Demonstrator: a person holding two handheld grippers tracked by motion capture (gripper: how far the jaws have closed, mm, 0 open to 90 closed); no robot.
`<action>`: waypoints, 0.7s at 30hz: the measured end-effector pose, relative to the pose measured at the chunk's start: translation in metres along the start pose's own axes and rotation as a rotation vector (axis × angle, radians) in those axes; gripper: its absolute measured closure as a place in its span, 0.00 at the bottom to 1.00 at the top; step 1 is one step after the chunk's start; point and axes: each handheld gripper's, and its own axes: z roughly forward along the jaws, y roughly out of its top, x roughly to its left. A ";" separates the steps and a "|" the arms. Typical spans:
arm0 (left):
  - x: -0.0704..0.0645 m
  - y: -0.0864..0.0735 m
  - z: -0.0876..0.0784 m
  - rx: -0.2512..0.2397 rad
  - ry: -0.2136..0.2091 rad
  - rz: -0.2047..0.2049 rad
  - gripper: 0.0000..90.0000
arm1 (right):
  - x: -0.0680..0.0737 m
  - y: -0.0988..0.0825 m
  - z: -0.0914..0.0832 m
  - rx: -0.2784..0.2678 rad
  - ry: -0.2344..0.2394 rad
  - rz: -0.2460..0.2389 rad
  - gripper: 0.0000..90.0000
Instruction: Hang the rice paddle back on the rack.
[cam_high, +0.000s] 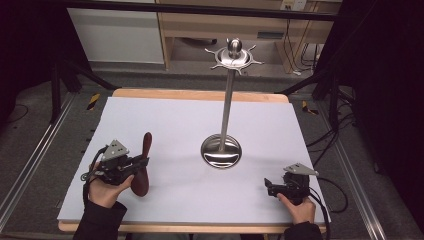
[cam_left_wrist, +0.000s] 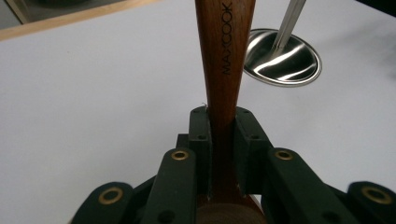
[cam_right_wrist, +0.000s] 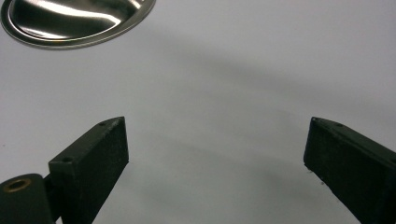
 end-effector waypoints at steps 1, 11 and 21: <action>0.000 0.000 -0.002 -0.013 0.004 -0.002 0.87 | 0.000 0.000 0.000 -0.001 0.000 -0.001 0.08; 0.001 0.004 -0.013 -0.116 0.021 -0.021 0.87 | -0.001 0.001 -0.001 -0.016 0.003 0.009 0.08; 0.001 0.009 -0.018 -0.173 0.000 -0.039 0.87 | -0.002 0.002 -0.001 -0.020 0.003 0.008 0.08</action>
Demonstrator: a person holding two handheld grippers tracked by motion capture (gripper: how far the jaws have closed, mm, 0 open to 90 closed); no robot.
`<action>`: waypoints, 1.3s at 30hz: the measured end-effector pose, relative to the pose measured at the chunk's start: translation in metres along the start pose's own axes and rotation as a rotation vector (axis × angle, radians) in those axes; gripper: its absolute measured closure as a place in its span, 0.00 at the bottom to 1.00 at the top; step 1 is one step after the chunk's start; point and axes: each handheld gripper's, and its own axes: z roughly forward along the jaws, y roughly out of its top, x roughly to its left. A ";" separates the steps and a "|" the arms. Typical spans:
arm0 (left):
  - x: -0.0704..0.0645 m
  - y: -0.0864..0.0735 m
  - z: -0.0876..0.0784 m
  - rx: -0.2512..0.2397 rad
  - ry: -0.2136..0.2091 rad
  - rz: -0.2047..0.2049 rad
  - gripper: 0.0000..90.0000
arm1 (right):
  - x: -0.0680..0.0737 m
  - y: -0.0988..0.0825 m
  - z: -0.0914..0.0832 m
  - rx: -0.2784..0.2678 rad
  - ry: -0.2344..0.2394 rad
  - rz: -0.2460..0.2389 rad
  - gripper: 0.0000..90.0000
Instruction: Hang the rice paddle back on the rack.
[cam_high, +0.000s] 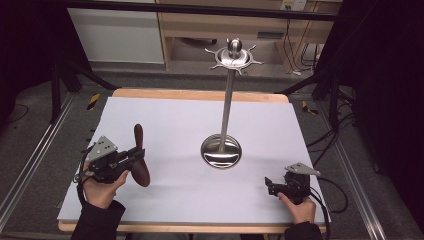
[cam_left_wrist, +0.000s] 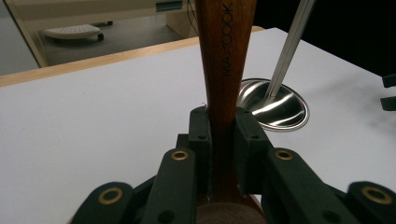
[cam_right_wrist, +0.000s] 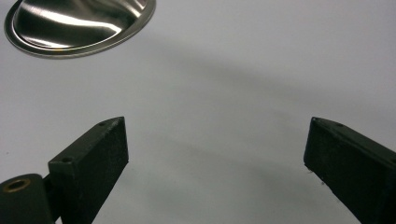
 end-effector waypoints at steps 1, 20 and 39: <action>0.000 0.001 0.000 -0.001 -0.001 0.001 0.87 | 0.000 0.000 0.000 -0.001 0.000 0.001 0.08; -0.008 0.022 0.005 -0.044 -0.015 0.044 0.87 | 0.000 0.001 0.000 -0.004 -0.006 0.006 0.08; -0.018 0.050 0.012 -0.084 -0.069 0.056 0.87 | 0.000 0.002 0.001 -0.012 -0.007 0.006 0.08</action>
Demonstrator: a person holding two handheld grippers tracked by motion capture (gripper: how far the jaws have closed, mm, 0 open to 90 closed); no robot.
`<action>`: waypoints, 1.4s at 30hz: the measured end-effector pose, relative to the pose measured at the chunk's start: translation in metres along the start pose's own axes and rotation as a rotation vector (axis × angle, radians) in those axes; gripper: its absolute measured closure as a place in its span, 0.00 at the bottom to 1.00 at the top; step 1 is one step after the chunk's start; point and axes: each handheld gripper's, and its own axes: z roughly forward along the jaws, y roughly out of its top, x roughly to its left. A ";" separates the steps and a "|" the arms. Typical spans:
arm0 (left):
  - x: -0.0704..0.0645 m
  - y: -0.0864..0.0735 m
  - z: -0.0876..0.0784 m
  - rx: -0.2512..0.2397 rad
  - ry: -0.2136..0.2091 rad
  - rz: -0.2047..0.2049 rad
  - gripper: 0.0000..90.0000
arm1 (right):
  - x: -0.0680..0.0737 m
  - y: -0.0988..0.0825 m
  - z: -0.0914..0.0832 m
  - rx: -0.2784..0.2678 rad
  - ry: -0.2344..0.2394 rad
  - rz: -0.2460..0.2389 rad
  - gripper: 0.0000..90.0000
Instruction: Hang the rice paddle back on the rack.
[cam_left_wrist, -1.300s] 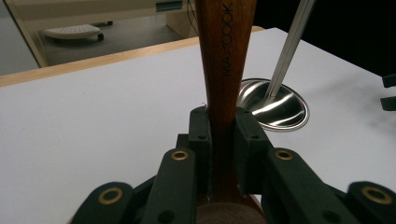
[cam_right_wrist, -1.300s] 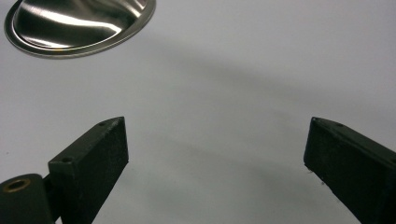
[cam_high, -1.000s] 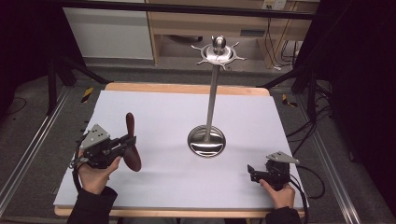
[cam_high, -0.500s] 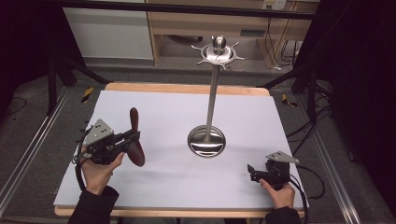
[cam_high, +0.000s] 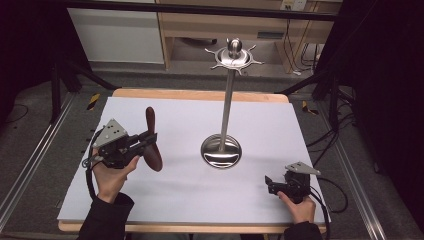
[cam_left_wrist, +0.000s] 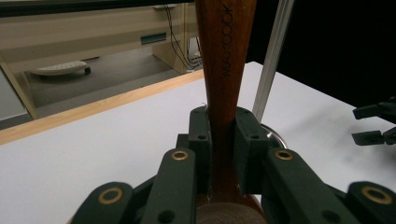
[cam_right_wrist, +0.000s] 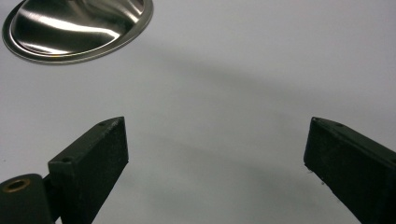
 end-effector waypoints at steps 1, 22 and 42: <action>0.000 0.002 0.000 -0.004 -0.002 -0.003 0.87 | 0.000 0.000 0.000 0.000 0.001 0.000 0.08; -0.017 0.049 0.002 -0.045 -0.022 0.044 0.87 | 0.000 0.001 -0.001 -0.006 0.000 0.008 0.07; -0.034 0.088 0.007 -0.070 -0.052 0.093 0.87 | 0.000 0.001 -0.001 -0.008 0.002 0.013 0.07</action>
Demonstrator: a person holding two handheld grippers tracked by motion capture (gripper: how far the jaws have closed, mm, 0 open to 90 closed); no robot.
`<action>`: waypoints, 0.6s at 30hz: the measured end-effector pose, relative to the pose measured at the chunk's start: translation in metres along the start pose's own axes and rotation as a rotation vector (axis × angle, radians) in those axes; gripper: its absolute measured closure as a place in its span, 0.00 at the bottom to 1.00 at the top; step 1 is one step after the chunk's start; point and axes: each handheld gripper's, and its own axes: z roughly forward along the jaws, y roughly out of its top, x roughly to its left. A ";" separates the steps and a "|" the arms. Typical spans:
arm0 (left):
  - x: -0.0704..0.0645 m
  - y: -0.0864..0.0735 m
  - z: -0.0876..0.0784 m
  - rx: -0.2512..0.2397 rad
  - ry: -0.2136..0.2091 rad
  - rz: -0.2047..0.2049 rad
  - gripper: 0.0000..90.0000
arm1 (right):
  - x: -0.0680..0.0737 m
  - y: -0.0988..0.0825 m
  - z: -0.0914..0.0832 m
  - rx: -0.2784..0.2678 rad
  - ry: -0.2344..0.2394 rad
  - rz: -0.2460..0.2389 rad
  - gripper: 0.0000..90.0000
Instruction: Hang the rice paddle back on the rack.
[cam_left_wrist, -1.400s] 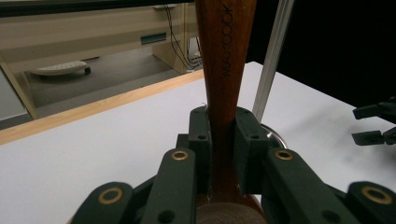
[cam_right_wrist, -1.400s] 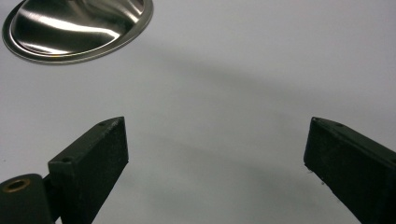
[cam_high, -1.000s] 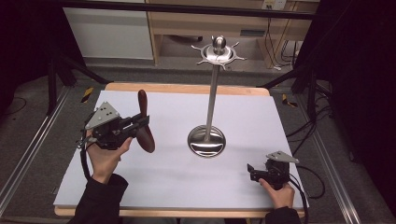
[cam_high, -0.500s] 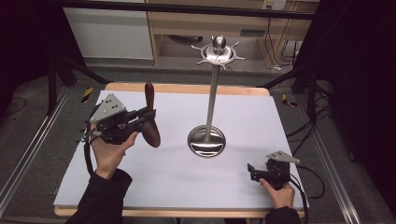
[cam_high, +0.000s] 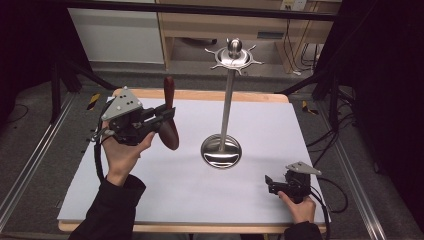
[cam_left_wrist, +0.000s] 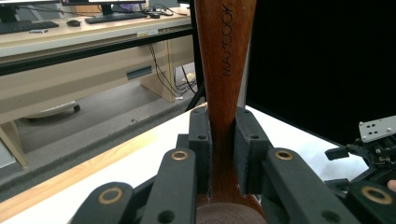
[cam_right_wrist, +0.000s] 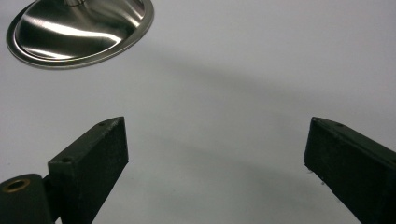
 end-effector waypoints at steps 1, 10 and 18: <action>0.000 0.002 0.000 0.001 -0.001 0.000 0.87 | 0.000 0.000 0.000 0.000 0.000 0.000 0.07; -0.003 0.013 0.009 0.006 -0.012 0.007 0.87 | 0.000 0.000 0.000 -0.002 0.000 0.001 0.07; -0.007 0.020 0.021 0.014 -0.023 0.009 0.87 | 0.000 0.000 -0.001 -0.003 0.002 0.003 0.07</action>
